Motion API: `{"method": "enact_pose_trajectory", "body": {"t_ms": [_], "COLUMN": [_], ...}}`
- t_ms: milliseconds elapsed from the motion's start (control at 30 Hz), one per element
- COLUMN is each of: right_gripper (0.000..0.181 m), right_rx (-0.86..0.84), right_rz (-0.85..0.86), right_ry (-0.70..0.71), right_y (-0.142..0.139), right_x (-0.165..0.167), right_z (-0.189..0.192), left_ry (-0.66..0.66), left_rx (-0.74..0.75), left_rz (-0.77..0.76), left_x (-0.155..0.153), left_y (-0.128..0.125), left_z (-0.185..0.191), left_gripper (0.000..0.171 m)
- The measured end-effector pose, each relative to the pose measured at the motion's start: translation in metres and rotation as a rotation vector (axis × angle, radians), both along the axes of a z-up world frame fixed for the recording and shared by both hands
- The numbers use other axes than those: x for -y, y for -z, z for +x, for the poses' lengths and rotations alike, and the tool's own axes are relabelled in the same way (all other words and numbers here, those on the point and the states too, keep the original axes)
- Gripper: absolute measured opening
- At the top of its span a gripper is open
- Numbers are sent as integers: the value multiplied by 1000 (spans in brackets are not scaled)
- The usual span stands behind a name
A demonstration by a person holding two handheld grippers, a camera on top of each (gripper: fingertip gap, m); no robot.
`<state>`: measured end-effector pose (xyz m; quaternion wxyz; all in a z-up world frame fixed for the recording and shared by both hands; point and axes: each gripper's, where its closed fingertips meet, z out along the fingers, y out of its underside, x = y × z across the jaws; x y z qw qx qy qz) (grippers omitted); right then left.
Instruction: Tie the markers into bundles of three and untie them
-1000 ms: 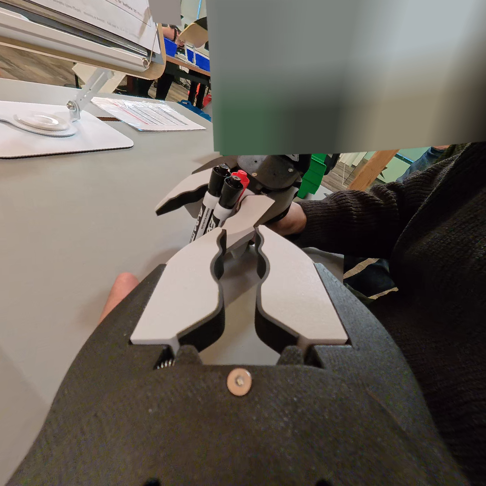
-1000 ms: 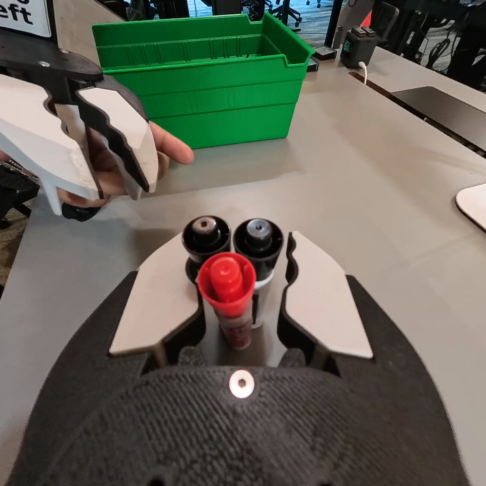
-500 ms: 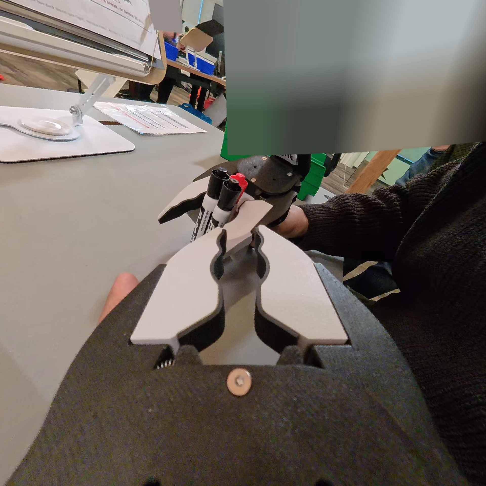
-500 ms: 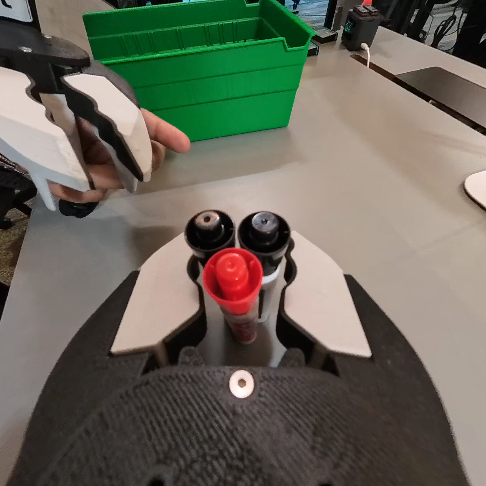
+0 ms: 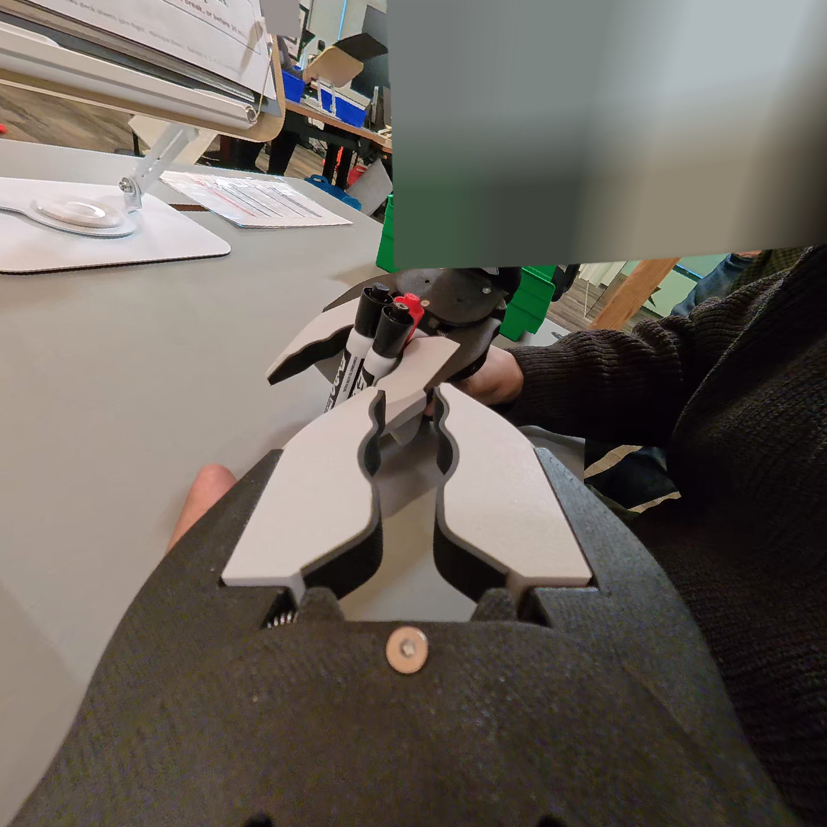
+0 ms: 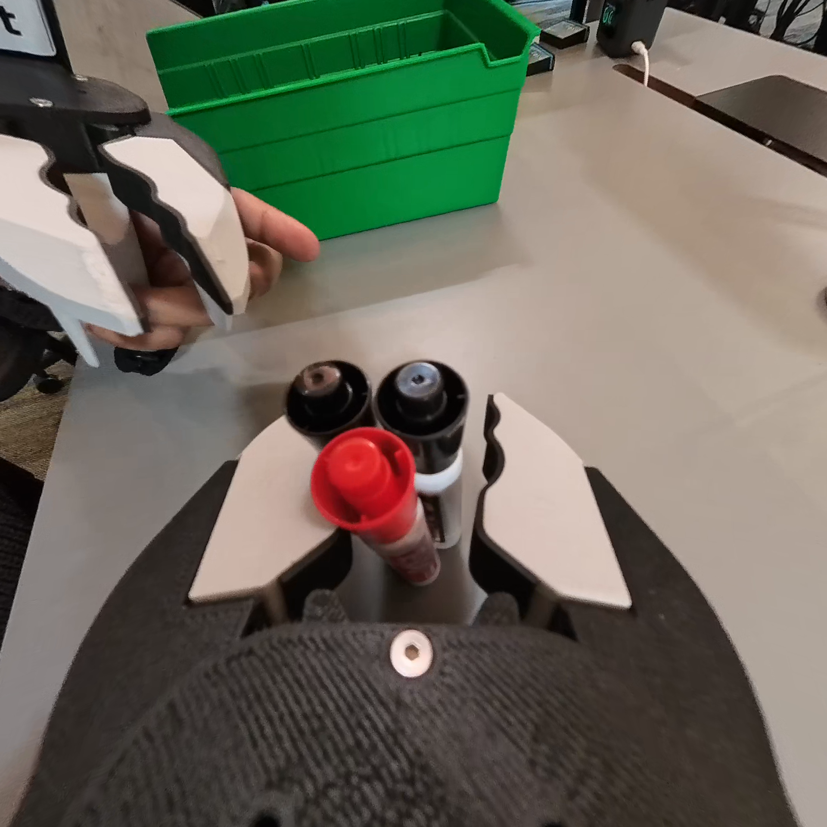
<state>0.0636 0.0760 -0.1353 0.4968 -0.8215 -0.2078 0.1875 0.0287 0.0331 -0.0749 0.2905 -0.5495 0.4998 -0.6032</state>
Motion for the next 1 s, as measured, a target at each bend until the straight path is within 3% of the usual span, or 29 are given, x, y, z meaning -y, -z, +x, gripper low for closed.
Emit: {"method": "enact_pose_trajectory", "body": {"t_ms": [167,600,1000], "right_gripper": [63,64,67], "right_rx": [38,-90,-97], "right_rz": [12,-38,-31], "right_ry": [1,160,167], "right_y": [1,0,-2], "right_x": [2,8,8], "right_z": [-4,7,9], "left_ry": [1,4,-3], "left_rx": [-2,11,13], "left_rz": [-3,-11,-2], "left_x": [0,0,0], "left_y": [1,-2,-4], "left_z": [0,-1,-2], "left_gripper": [21,21,21]}}
